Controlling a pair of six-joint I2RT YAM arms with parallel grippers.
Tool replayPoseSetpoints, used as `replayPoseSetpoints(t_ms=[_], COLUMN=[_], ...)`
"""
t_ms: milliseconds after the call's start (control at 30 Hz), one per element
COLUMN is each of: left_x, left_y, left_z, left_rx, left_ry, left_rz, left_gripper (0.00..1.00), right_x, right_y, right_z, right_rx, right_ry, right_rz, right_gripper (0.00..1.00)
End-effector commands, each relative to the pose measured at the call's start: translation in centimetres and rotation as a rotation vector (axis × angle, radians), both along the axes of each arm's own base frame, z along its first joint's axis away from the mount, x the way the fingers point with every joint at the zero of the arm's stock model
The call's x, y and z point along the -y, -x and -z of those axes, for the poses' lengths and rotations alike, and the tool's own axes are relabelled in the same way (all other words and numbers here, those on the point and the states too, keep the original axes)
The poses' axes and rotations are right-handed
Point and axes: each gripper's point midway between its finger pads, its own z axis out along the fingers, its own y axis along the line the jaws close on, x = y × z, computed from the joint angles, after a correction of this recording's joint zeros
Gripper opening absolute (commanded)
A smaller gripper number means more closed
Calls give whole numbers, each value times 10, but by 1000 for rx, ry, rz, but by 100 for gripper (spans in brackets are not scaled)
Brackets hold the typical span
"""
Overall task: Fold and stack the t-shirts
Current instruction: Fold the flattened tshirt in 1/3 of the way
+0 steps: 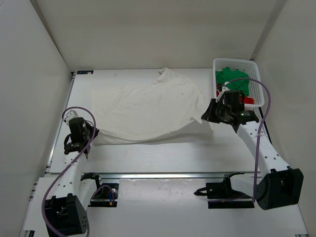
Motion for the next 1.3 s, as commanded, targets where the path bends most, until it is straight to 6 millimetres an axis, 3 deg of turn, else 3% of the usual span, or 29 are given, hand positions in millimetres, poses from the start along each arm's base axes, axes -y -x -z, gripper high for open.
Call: replayPoseSetpoints(t_ms=[0,33,233,267,333,367,433,567,700,767,900,967,1000,1033,1067,1100,1133,1167,1200,1233,1267], left_x=[-10,-13,-26,-25,-27,-28,-30,-32,-40,-45,-54,-55,-52,-49,-40,-35,-20,-6,1,13,23], left_y=[-13,-14,-24,-27,-32,-35,-37,-34,-31,-32,-36,-40,-42,-44,-43,-42,-38,-39,-31,-26,-25], left_z=[-16,-13,-10,-6,-7,-1,16,47,60,59,43,25,13,0,-10,-15,-7,-12,-1,9,13], left_rx=[65,63,60,50,46,26,-25,-109,-154,-140,-103,-59,-38,-10,13,39,29,61,48,31,38], left_ry=[27,37,100,108,105,107,114,133,151,151,152,132,105,70,47,35,47,52,62,87,104], left_rz=[-44,-62,-108,-110,-111,-107,-115,-129,-159,-177,-184,-178,-161,-145,-118,-100,-65,-15,4,27,62], left_gripper=[0,0,0,0,0,0,1,9,14,24,48,58,62,63,64,63,60,59,57,56,56], right_x=[6,6,17,18,19,20,20,16,19,15,4,3,4,4,8,12,14,20,24,27,35], right_y=[-47,-56,-105,-113,-128,-131,-142,-155,-173,-181,-203,-211,-210,-207,-201,-187,-182,-172,-152,-146,-134], right_z=[-15,-20,-6,-13,-4,9,13,43,53,65,48,28,23,13,18,19,7,20,31,22,43], right_rx=[82,98,73,91,72,42,37,-27,-54,-86,-25,22,27,47,37,28,69,46,16,51,25], right_ry=[4,-7,-36,-38,-41,-38,-41,-39,-31,-35,-29,-13,-1,2,13,13,11,-4,-15,-34,-36], right_rz=[32,32,90,92,102,104,104,90,99,97,67,67,76,86,107,129,149,180,205,221,256], right_gripper=[0,0,0,0,0,0,0,0,0,0,0,14,24,27,31,34,36,38,37,34,22])
